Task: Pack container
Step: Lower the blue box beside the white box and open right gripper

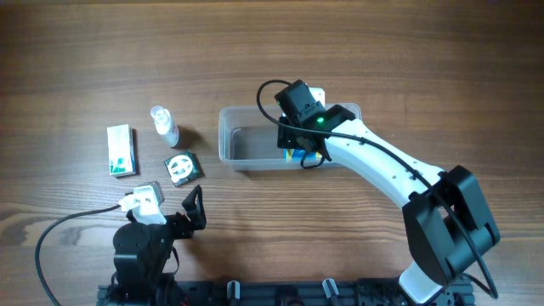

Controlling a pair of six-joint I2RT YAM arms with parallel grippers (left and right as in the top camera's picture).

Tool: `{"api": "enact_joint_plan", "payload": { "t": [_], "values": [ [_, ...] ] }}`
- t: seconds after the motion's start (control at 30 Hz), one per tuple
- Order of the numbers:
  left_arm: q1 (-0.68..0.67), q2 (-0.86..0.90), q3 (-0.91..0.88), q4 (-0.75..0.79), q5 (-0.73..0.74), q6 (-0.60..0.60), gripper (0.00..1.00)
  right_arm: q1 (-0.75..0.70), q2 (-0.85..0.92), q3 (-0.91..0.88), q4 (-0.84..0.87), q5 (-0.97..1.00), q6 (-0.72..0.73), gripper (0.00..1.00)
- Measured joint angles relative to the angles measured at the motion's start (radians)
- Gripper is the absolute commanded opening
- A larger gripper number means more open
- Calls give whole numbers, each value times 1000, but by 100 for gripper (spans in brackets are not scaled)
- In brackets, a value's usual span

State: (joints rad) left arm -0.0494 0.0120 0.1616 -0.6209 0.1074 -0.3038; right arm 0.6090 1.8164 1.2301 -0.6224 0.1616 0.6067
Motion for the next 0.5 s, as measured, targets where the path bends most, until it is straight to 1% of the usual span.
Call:
{"api": "enact_joint_plan", "payload": {
  "t": [0.17, 0.2, 0.23, 0.27, 0.43, 0.47, 0.5],
  "values": [
    [0, 0, 0, 0, 0, 0, 100, 0, 0, 0, 0, 0, -49, 78],
    [0, 0, 0, 0, 0, 0, 100, 0, 0, 0, 0, 1, -52, 80],
    [0, 0, 0, 0, 0, 0, 100, 0, 0, 0, -1, 1, -58, 86],
    [0, 0, 0, 0, 0, 0, 100, 0, 0, 0, -1, 6, -63, 88],
    [0, 0, 0, 0, 0, 0, 100, 0, 0, 0, -7, 23, -93, 88],
    [0, 0, 0, 0, 0, 0, 100, 0, 0, 0, -9, 23, -97, 87],
    [0, 0, 0, 0, 0, 0, 100, 0, 0, 0, -10, 24, -101, 84]
  ]
}}
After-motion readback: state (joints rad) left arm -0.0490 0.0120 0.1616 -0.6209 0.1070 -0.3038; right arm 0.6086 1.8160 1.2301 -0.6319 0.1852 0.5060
